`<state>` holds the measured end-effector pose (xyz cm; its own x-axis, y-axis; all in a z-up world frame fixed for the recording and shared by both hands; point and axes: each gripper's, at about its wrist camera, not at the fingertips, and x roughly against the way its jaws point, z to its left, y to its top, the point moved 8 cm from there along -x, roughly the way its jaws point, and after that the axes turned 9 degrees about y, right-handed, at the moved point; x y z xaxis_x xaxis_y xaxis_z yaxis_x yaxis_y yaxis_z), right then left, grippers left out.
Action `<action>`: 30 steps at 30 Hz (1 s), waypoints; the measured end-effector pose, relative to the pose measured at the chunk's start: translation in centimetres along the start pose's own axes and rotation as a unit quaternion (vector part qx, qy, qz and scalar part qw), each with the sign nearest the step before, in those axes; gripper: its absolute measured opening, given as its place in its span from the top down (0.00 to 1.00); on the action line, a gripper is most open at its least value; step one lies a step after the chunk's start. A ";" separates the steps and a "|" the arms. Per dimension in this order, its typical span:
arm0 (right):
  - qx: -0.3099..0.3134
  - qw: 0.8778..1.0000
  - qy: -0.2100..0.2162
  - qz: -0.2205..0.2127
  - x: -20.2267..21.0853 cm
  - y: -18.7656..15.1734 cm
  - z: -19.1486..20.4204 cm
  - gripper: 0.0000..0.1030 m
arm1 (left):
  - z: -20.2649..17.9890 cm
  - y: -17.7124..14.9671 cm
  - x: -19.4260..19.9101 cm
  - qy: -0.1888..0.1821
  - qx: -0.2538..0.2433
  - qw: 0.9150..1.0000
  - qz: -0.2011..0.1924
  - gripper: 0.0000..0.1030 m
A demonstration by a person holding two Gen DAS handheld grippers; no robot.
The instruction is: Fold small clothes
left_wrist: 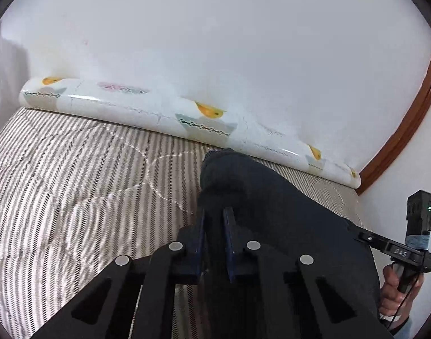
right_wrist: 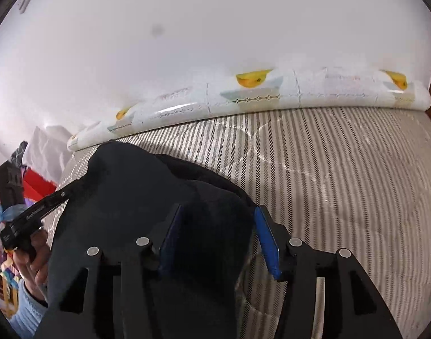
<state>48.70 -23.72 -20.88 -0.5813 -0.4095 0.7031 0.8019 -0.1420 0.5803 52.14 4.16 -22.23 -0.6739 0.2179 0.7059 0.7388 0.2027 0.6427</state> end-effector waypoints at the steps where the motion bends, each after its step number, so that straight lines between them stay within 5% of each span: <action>1: -0.007 1.000 0.002 -0.005 -0.2 0.0 -0.1 0.50 | 0.1 0.0 -0.1 -0.007 0.004 1.000 0.006 0.88; 3: -0.020 1.000 0.010 -0.013 -0.7 0.1 -0.3 0.53 | 0.3 0.0 -0.2 -0.014 0.009 1.000 0.016 0.87; 7: -0.019 0.998 0.022 -0.053 -0.3 0.6 0.3 0.92 | 0.3 -0.2 -0.3 -0.024 0.010 0.999 0.026 0.77; 8: -0.016 0.998 0.026 -0.063 0.0 0.8 0.4 0.93 | 0.3 -0.3 -0.3 -0.022 0.008 0.999 0.027 0.77; 12: -0.017 0.997 0.024 -0.076 0.5 1.5 0.6 0.92 | -0.1 -0.5 -0.5 -0.027 0.003 0.999 0.035 0.77; 17: -0.018 0.999 -0.001 -0.047 1.4 2.1 -0.3 0.76 | -0.7 -0.4 -0.2 0.003 -0.033 0.999 0.031 0.77; 21: -0.002 0.999 -0.016 -0.033 3.0 2.2 -0.2 0.63 | -1.2 -0.2 0.4 0.021 -0.057 0.998 0.018 0.59; 24: 0.009 0.999 -0.028 -0.019 3.8 2.0 0.4 0.63 | -1.6 -0.1 0.7 0.014 -0.065 0.998 0.018 0.59; 30: 0.006 0.999 -0.030 -0.024 6.0 -2.2 1.1 0.57 | -2.5 -0.2 1.2 0.039 -0.110 0.993 0.021 0.57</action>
<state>43.31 -24.89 -17.43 -0.6268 -0.3480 0.6971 0.7711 -0.1488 0.6191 51.19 2.04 -20.74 -0.6471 0.1459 0.7483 0.7543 -0.0204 0.6562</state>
